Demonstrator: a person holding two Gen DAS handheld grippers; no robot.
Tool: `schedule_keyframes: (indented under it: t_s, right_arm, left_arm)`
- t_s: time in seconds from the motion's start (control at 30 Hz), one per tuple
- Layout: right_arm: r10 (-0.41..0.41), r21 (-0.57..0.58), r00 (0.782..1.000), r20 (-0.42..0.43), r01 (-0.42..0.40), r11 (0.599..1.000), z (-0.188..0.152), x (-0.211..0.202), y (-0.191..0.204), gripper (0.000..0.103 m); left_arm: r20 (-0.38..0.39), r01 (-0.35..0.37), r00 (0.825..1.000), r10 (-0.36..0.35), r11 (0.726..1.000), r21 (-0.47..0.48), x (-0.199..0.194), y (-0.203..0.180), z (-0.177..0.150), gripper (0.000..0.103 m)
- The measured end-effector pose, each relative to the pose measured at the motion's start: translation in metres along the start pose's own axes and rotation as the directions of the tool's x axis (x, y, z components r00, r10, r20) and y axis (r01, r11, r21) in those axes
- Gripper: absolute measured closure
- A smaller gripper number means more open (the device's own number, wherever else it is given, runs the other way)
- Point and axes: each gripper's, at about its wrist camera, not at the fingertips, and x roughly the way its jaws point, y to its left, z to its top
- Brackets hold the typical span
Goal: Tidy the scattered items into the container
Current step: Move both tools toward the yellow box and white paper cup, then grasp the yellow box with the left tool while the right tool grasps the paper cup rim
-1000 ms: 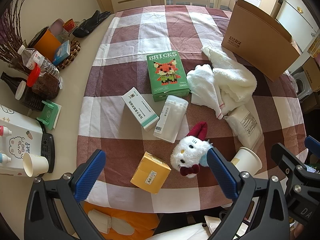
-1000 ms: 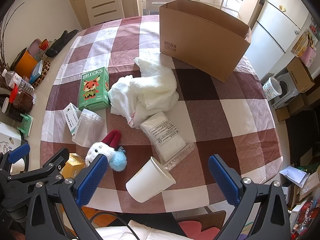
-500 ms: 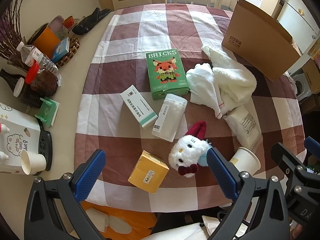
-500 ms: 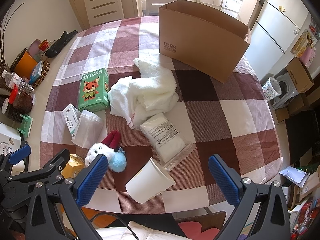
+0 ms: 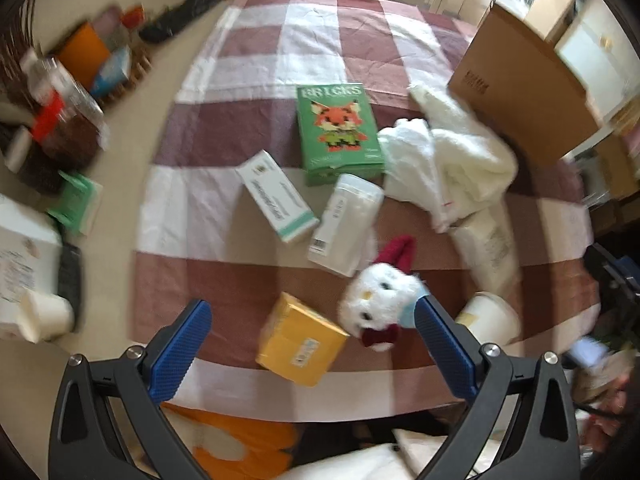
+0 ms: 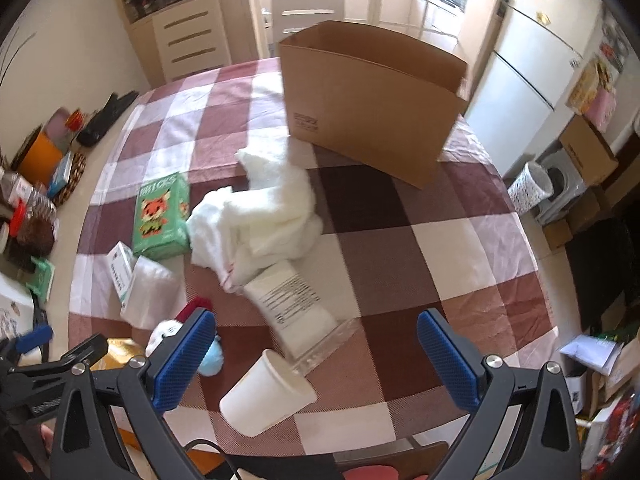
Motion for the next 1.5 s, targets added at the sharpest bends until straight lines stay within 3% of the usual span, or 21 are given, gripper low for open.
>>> schedule_keyframes:
  t_s: [0.13, 0.27, 0.47, 0.7, 1.07, 1.27, 1.37, 1.43, 1.5]
  right_arm:
    - [-0.03, -0.006, 0.999, -0.02, 0.03, 1.0, -0.008, 0.01, -0.011, 0.0]
    - [0.005, 0.015, 0.995, -0.103, -0.004, 1.0, -0.027, 0.032, -0.018, 0.0]
    - [0.073, 0.086, 0.972, -0.224, -0.055, 0.995, -0.067, 0.063, -0.017, 0.0]
    - [0.121, 0.119, 0.965, -0.231, -0.095, 0.988, -0.077, 0.061, -0.009, 0.0]
    - [0.149, 0.018, 0.96, -0.239, -0.149, 0.989, -0.058, 0.087, -0.003, 0.001]
    - [0.243, 0.0, 0.941, -0.234, -0.25, 0.968, -0.06, 0.093, -0.002, 0.025]
    - [0.293, 0.005, 0.926, -0.237, -0.3, 0.954, -0.058, 0.091, 0.002, 0.047]
    - [0.326, 0.007, 0.913, -0.244, -0.334, 0.942, -0.058, 0.088, 0.004, 0.064]
    - [0.341, 0.003, 0.906, -0.25, -0.352, 0.936, -0.059, 0.084, 0.007, 0.072]
  left_arm:
    - [-0.006, -0.057, 0.998, 0.057, 0.998, -0.032, 0.007, 0.015, -0.008, 0.001]
    - [-0.046, -0.099, 0.994, 0.096, 0.993, -0.065, 0.023, 0.034, -0.02, 0.002]
    - [-0.039, -0.068, 0.997, 0.062, 0.983, -0.17, 0.034, 0.049, -0.033, 0.001]
    - [0.0, -0.029, 1.0, 0.029, 0.992, -0.122, 0.022, 0.024, -0.032, 0.001]
    - [-0.045, -0.07, 0.997, 0.067, 0.995, -0.068, 0.05, 0.007, -0.031, 0.001]
    - [-0.05, -0.078, 0.996, 0.075, 0.995, -0.055, 0.058, 0.001, -0.032, 0.001]
    - [-0.053, -0.077, 0.996, 0.073, 0.995, -0.06, 0.06, 0.001, -0.033, 0.002]
    - [-0.051, -0.072, 0.996, 0.069, 0.995, -0.063, 0.061, 0.002, -0.034, 0.008]
    - [-0.059, -0.067, 0.996, 0.063, 0.996, -0.065, 0.062, 0.002, -0.035, 0.022]
